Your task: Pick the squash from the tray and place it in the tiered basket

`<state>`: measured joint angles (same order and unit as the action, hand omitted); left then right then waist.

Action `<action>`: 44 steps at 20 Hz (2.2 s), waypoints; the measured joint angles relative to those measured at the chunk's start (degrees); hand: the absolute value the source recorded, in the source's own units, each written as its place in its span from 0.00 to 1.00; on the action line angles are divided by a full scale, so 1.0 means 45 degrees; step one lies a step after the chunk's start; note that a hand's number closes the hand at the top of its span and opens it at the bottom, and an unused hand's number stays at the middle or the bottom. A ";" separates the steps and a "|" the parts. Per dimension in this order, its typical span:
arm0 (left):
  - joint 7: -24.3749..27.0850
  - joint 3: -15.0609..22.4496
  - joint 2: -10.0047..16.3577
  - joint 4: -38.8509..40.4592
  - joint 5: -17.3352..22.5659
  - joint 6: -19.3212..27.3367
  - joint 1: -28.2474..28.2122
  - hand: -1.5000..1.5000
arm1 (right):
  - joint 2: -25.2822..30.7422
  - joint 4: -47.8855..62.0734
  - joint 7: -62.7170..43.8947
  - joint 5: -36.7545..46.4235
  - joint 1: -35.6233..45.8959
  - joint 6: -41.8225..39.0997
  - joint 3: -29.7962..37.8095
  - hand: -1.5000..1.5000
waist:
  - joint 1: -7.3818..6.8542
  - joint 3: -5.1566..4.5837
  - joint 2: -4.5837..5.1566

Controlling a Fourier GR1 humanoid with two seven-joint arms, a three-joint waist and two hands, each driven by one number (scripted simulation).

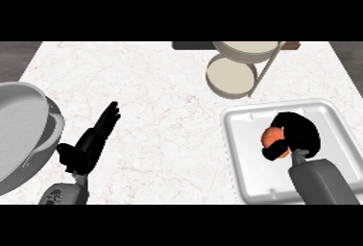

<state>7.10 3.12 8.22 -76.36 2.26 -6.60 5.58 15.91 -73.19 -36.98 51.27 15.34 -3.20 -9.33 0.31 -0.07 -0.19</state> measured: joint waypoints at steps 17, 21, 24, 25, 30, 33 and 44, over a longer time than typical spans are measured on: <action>-0.0376 -0.0010 -0.0061 -0.0381 -0.0147 0.0346 -0.0239 0.50 | -0.3264 -0.7527 -0.6585 0.6475 -0.2025 0.2923 -0.0251 1.00 | 0.0438 -0.0044 -0.0212; -0.0355 0.0168 -0.0198 -0.0303 -0.0227 0.0273 -0.0081 0.50 | -0.3415 -0.8889 -0.7266 0.7784 -0.0781 0.2077 -0.0796 1.00 | 0.0146 -0.0033 -0.0106; -0.0260 0.0152 -0.0209 -0.0154 -0.0176 0.0142 0.0053 0.50 | -0.3467 -0.9173 -0.7506 0.8159 0.0623 0.1319 -0.0530 1.00 | -0.0020 -0.0031 -0.0048; -0.0343 0.0207 -0.0227 -0.0220 -0.0180 0.0113 0.0080 0.50 | -0.3478 -0.9108 -0.7544 0.8253 0.1152 0.1115 -0.0362 1.00 | -0.0082 -0.0028 -0.0038; -0.0565 0.0248 -0.0406 -0.0080 -0.0273 0.0261 0.0609 0.50 | -0.3514 -0.7742 -0.7471 0.8074 0.4103 0.0248 0.1292 1.00 | -0.0307 -0.0022 0.0046; -0.0608 0.0325 -0.0487 -0.0055 -0.0327 0.0275 0.0671 0.50 | -0.3525 -0.6487 -0.7331 0.7786 0.5716 -0.0013 0.2457 1.00 | -0.0397 -0.0013 0.0077; -0.0541 0.0326 -0.0546 0.0049 -0.0383 0.0210 0.0807 0.50 | -0.2880 -0.0030 -0.5932 0.7004 1.0266 0.0558 0.6888 1.00 | -0.0576 0.0004 0.0200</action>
<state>4.66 4.58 5.76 -76.14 0.54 -5.66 9.21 2.95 -73.33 -63.67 82.79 61.54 -0.69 21.67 -2.28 -0.05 0.72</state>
